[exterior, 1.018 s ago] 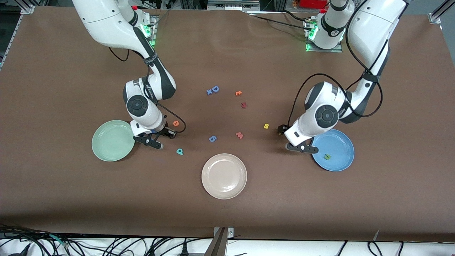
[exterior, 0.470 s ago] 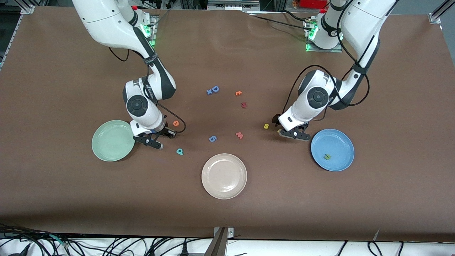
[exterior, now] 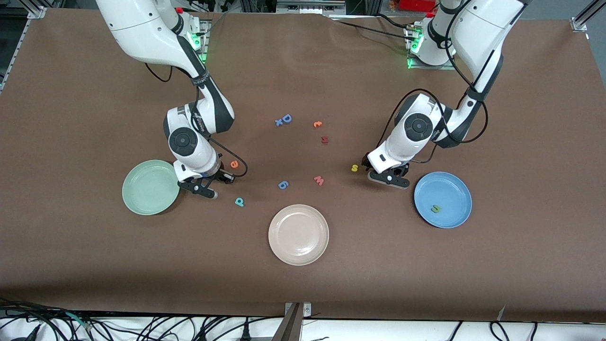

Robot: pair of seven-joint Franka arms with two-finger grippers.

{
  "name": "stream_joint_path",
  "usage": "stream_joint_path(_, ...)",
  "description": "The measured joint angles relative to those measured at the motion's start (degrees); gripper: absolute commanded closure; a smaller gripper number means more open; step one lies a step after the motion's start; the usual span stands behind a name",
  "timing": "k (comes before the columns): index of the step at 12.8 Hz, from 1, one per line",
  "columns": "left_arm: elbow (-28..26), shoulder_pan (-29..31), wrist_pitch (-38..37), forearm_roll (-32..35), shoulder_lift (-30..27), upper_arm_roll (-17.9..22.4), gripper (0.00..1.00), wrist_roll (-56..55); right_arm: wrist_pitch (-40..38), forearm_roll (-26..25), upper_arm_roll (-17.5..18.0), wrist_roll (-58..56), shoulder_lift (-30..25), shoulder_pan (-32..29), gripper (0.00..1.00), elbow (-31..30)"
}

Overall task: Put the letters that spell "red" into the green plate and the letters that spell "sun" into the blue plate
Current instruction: 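Release teal r on green plate while the left gripper grasps yellow u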

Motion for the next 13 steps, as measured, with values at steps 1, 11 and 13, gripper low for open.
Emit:
stream_joint_path(1,-0.02,-0.01,0.97,0.11,0.69,0.00,0.15,0.00,-1.18,0.00,0.00,0.00,0.01,0.00,0.77,0.47)
stream_joint_path(11,1.54,-0.66,0.88,0.59,1.54,0.05,0.88,0.00,-20.92,-0.02,-5.55,-10.62,-0.48,-1.36,0.77,12.22)
stream_joint_path(13,6.25,-0.44,-6.96,0.64,1.29,0.16,0.88,0.39,-23.30,-0.02,-8.60,-16.80,-0.80,-1.53,0.77,12.45)
